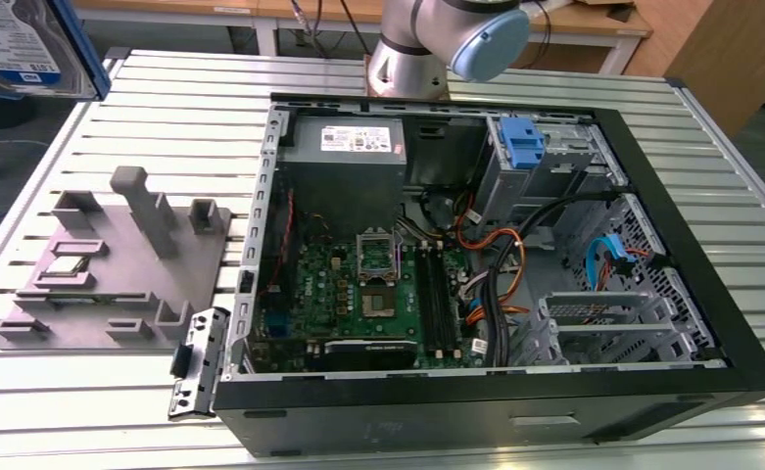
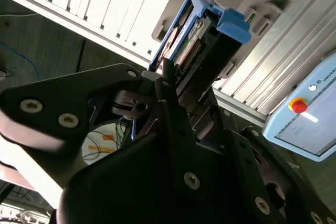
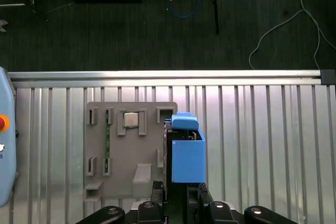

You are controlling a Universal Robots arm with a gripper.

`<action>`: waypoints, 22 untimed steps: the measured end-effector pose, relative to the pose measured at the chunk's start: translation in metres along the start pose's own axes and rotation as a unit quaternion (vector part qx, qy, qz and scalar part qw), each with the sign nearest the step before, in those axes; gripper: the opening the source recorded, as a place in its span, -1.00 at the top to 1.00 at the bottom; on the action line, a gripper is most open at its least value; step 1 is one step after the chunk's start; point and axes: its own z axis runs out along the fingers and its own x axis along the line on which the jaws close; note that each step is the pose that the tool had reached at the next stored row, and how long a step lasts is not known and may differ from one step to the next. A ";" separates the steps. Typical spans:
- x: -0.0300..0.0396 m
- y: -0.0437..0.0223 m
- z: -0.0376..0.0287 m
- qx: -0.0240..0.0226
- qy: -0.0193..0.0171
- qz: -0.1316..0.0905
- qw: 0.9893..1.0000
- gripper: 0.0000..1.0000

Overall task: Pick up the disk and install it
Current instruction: 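Pick up the disk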

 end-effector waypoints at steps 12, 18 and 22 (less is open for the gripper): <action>0.0000 -0.0006 0.0000 0.000 0.000 0.000 1.000 0.30; 0.0000 -0.0022 -0.0002 0.000 0.000 0.000 1.000 0.30; -0.0002 -0.0048 -0.0002 0.000 0.000 0.000 1.000 0.30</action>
